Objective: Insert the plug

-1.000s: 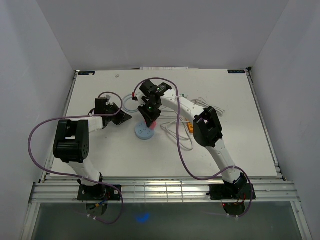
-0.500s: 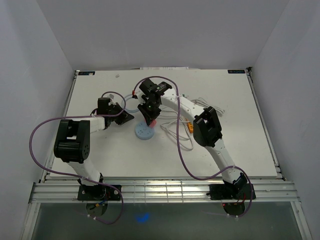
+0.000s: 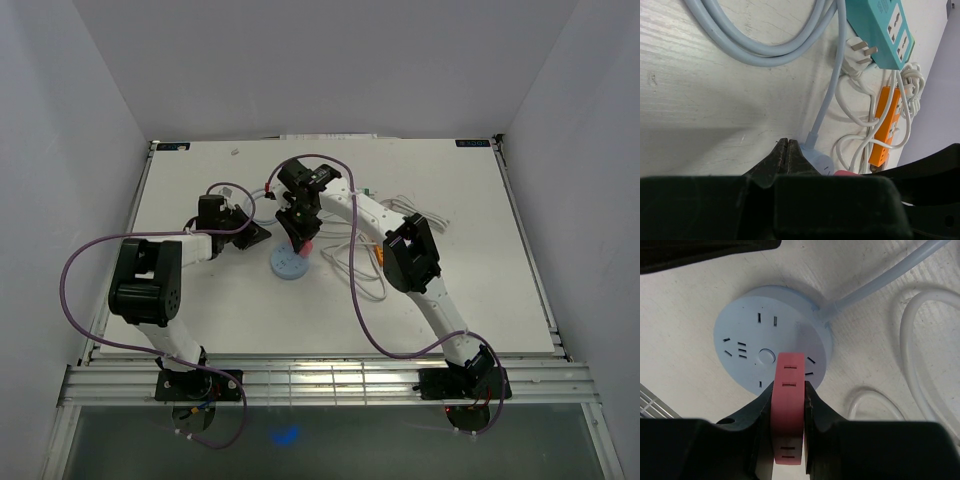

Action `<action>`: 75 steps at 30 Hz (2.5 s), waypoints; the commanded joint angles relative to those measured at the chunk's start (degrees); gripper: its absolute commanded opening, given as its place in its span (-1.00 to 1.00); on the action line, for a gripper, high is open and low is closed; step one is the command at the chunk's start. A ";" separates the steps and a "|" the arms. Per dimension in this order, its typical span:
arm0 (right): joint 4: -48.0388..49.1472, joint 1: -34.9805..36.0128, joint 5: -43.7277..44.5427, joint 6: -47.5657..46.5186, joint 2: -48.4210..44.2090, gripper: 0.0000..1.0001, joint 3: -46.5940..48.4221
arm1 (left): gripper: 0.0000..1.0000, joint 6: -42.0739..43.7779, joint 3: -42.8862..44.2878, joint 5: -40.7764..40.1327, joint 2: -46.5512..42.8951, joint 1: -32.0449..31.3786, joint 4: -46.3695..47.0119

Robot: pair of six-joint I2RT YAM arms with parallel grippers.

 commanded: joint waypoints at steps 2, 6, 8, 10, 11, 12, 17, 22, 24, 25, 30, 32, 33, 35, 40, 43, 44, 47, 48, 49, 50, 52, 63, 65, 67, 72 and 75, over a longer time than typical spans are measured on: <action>-3.60 -0.16 3.94 0.99 1.67 -0.85 1.37 | -1.00 1.28 0.32 1.22 -0.02 -1.77 3.17; -3.96 -0.16 6.31 1.16 1.50 -0.84 -0.39 | -1.00 0.49 -0.73 1.66 2.09 -4.49 5.81; -3.96 0.01 7.01 1.34 1.23 -0.85 -0.57 | -1.00 0.14 -1.08 1.49 2.44 -5.29 6.07; -4.22 0.19 8.41 1.51 0.97 -0.85 -0.66 | -1.00 -0.82 -2.04 1.31 2.18 -5.90 7.30; -4.39 0.36 8.86 1.78 0.88 -0.84 -0.57 | -1.00 -1.18 -3.27 1.49 1.92 -6.00 7.83; -4.48 0.63 9.04 1.78 0.79 -0.84 -0.66 | -1.00 -1.44 -3.72 1.40 1.74 -6.17 8.36; -3.61 1.59 8.43 3.36 -0.08 -0.84 -1.79 | -1.00 -3.11 -6.00 1.05 0.78 -7.14 9.50; -3.25 2.56 9.39 3.45 -1.58 -0.84 -2.33 | -1.00 -3.29 -7.50 0.08 -0.28 -7.14 9.51; -3.25 3.17 9.65 3.27 -1.93 -0.84 -2.50 | -1.00 -3.90 -7.50 0.17 -0.19 -7.14 9.51; -3.17 3.35 10.00 3.27 -2.28 -0.84 -2.59 | -1.00 -4.08 -7.50 0.17 -0.11 -7.14 9.51; -3.78 4.67 11.67 3.45 -2.46 -0.84 -2.68 | -1.00 -4.87 -7.85 -0.27 -0.10 -7.23 9.51; -3.61 5.02 12.03 3.54 -2.64 -0.85 -2.94 | -1.00 -5.13 -8.11 -0.62 -0.19 -7.14 9.51; -3.52 5.28 12.03 3.62 -2.72 -0.84 -3.03 | -1.00 -5.22 -8.20 -0.62 -0.19 -7.23 9.51; -3.34 5.72 12.12 3.71 -2.99 -0.84 -3.29 | -1.00 -5.66 -8.38 -0.80 -0.10 -7.23 9.51; -3.17 6.25 12.29 4.24 -3.78 -0.84 -3.65 | -1.00 -6.36 -9.08 -1.67 -0.19 -7.32 9.42; -3.25 6.60 12.38 4.77 -3.78 -0.84 -3.65 | -1.00 -6.72 -9.34 -2.29 -0.28 -7.32 9.42; -3.51 6.87 12.64 4.94 -3.52 -0.84 -2.78 | -1.00 -6.89 -9.34 -2.47 -0.19 -7.40 9.42; -5.45 7.39 15.63 6.08 -2.20 -0.85 -0.23 | -1.00 -7.59 -9.61 -3.26 -0.10 -7.84 9.33; -5.71 7.40 15.72 6.43 -1.94 -0.84 0.04 | -1.00 -8.12 -9.87 -3.52 -0.02 -7.93 9.33; -5.89 7.48 16.24 7.13 -1.93 -0.84 0.04 | -1.00 -8.30 -9.87 -3.70 -0.02 -8.02 9.42; -6.24 7.48 16.85 7.49 -1.93 -0.84 0.04 | -1.00 -8.30 -9.87 -3.87 -0.02 -8.02 9.42; -6.50 7.48 18.61 8.10 -2.20 -0.84 -0.39 | -1.00 -8.12 -9.70 -4.14 -0.10 -7.93 8.98; -4.92 7.40 20.11 7.67 -5.10 -0.84 -2.59 | -0.31 -4.26 -11.37 1.14 -9.14 1.12 1.26; -4.84 7.40 19.76 7.49 -5.10 -0.85 -2.85 | -0.01 -3.21 -11.37 0.17 -12.74 1.21 -2.61; -4.31 7.40 19.50 7.32 -5.45 -0.84 -3.12 | 0.01 -3.02 -12.24 0.52 -15.12 1.21 -4.72; -3.78 7.40 18.88 6.96 -5.63 -0.85 -3.47 | 0.01 -5.57 -15.93 4.82 -21.18 1.21 -5.17; -3.60 7.40 18.71 6.97 -5.71 -0.84 -3.47 | 0.02 -7.15 -18.21 5.97 -23.04 1.21 -4.65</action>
